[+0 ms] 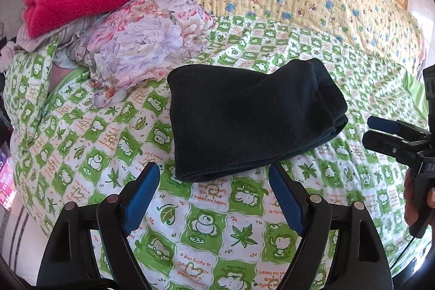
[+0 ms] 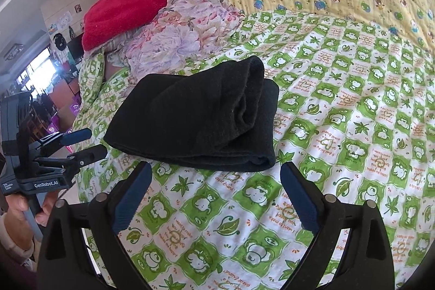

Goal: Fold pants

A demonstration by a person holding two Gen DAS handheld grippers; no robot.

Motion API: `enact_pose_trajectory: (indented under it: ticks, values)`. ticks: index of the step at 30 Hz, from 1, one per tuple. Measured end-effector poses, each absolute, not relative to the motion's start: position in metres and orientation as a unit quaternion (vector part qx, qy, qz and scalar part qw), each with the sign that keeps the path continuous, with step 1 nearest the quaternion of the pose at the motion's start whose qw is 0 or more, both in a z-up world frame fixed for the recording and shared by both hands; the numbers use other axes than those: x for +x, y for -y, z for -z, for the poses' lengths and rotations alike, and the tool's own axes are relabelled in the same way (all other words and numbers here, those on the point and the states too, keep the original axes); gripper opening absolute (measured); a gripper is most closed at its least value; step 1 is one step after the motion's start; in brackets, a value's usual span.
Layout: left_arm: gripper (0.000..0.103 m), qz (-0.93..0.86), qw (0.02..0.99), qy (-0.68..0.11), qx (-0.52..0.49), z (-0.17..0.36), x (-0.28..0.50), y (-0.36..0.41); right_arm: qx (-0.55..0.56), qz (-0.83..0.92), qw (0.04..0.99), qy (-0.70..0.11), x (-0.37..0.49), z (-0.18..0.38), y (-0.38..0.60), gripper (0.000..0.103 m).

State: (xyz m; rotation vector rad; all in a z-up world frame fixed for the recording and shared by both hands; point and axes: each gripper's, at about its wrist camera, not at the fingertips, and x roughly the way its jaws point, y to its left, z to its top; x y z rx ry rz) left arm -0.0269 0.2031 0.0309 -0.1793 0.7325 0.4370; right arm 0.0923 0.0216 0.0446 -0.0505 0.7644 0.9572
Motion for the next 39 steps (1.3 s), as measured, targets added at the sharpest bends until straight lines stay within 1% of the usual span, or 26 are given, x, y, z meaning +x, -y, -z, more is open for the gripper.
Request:
enact_pose_trajectory:
  ticks: [19, 30, 39]
  values:
    - [0.084, -0.242, 0.893, -0.376, -0.052, -0.024, -0.032, -0.201, -0.073, -0.469, 0.819, -0.323, 0.073, -0.048, -0.032, 0.098]
    - [0.091, -0.251, 0.894, -0.368, -0.051, -0.022, -0.034, -0.201, -0.090, -0.471, 0.817, -0.321, 0.072, -0.043, -0.038, 0.098]
    - [0.091, -0.244, 0.895, -0.370, -0.051, -0.014, -0.034, -0.199, -0.101, -0.471, 0.817, -0.317, 0.069, -0.040, -0.043, 0.098]
